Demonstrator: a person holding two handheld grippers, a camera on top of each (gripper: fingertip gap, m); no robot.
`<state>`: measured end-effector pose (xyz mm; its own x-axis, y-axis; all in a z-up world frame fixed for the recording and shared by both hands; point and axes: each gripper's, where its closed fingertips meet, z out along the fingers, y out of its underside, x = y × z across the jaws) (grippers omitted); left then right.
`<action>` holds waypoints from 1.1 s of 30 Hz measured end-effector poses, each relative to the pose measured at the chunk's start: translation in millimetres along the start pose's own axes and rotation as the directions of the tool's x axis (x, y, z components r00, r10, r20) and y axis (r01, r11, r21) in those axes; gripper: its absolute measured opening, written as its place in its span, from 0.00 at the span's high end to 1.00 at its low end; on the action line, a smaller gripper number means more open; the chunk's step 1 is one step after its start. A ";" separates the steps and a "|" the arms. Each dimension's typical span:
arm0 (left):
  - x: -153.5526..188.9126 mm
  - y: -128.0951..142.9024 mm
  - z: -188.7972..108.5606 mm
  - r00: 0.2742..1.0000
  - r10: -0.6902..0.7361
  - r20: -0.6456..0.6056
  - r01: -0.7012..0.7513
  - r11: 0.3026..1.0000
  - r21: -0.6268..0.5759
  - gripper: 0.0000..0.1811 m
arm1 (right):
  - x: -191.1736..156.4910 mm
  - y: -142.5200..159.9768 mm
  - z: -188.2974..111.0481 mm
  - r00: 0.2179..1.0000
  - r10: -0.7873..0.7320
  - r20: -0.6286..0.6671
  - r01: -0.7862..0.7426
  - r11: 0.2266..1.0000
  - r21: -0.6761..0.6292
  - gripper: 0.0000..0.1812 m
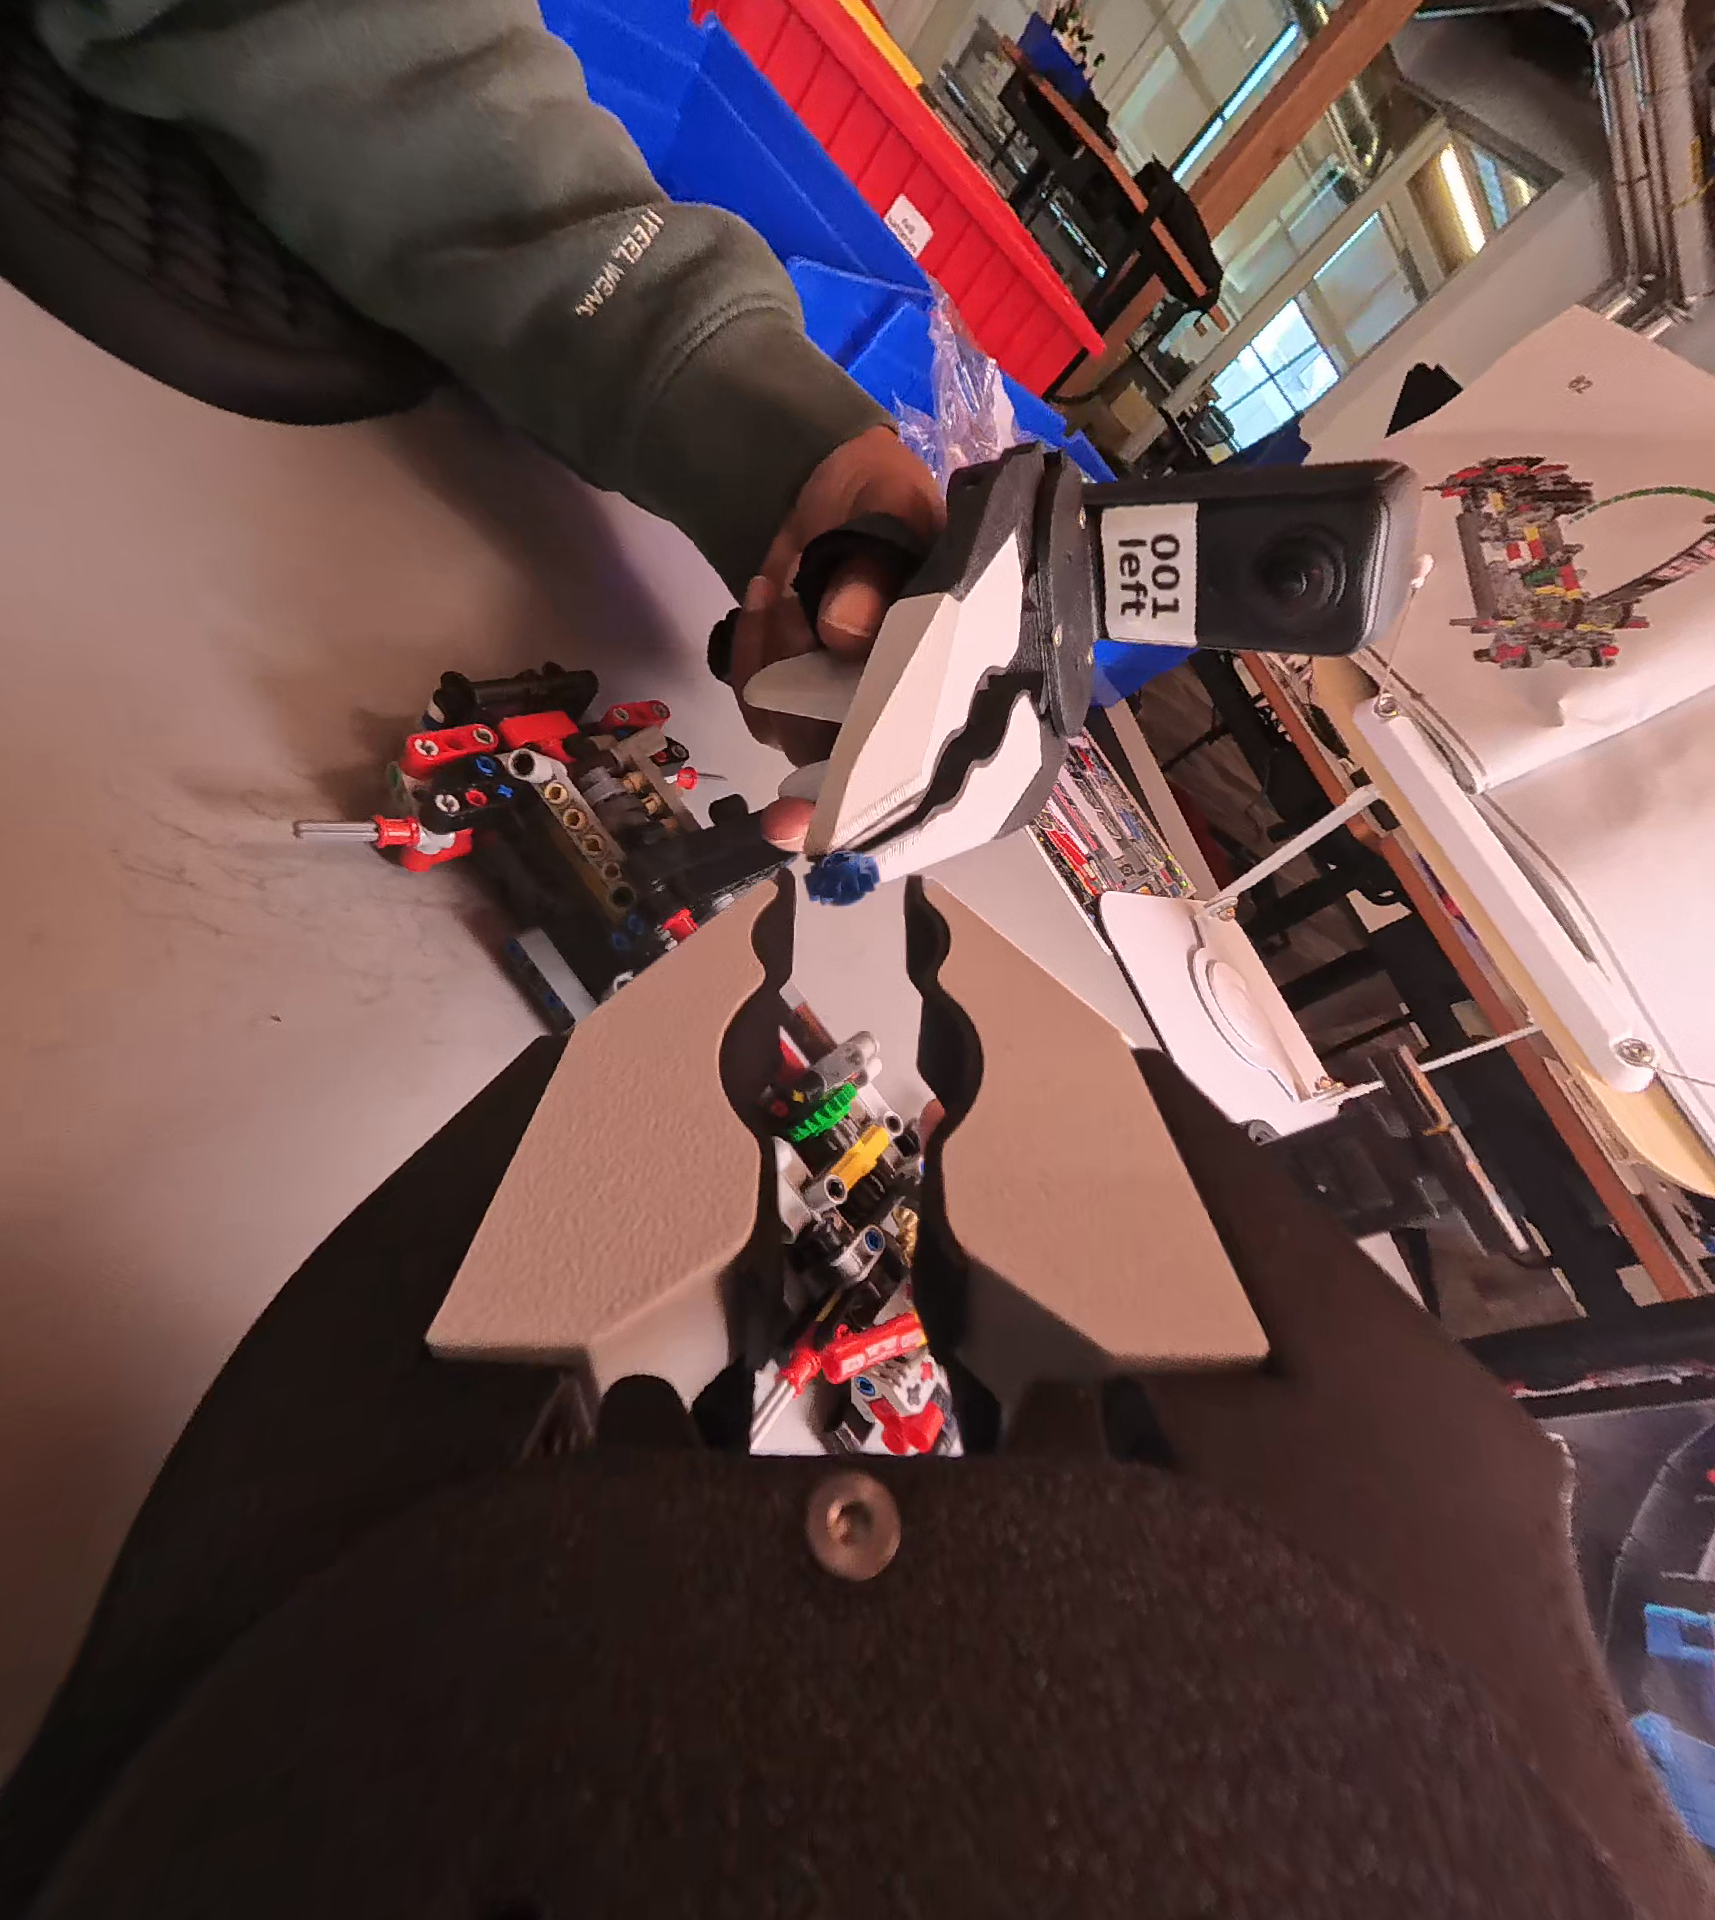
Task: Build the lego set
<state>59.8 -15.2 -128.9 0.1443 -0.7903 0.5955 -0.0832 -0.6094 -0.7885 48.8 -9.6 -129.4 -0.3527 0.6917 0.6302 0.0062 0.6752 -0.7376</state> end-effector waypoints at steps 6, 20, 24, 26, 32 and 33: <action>0.7 -0.7 -0.6 1.000 -0.011 -0.012 0.011 1.000 0.005 1.00 | -1.3 -3.4 -0.5 1.000 -0.026 -0.003 0.026 1.000 0.003 0.92; -14.1 -7.9 -9.3 0.995 -0.015 0.095 0.011 0.999 0.044 1.00 | 7.8 7.0 0.2 0.998 0.042 -0.048 -0.043 0.999 -0.030 0.93; -31.9 -5.7 -21.4 0.953 0.032 0.301 -0.029 0.999 -0.017 0.96 | 24.6 28.0 -0.1 0.990 0.020 -0.139 -0.033 0.995 -0.089 0.93; -40.8 1.4 -25.7 0.917 0.058 0.395 -0.029 0.996 -0.079 0.93 | 30.5 41.8 0.3 0.983 -0.050 -0.178 0.024 0.989 -0.145 0.94; -45.3 17.1 -23.6 0.872 0.067 0.485 0.026 0.983 -0.183 0.91 | 21.2 69.2 8.8 0.934 -0.326 -0.145 0.272 0.913 -0.303 0.94; -45.9 20.0 -22.5 0.867 0.063 0.495 0.041 0.980 -0.197 0.91 | 20.0 69.7 9.9 0.921 -0.364 -0.142 0.306 0.898 -0.316 0.94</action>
<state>29.4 7.5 -168.6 0.6077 -0.6915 0.3906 -0.2695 -0.6421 -0.7177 32.9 48.7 -170.5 -0.1945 0.4272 0.8830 0.1934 0.8992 -0.3925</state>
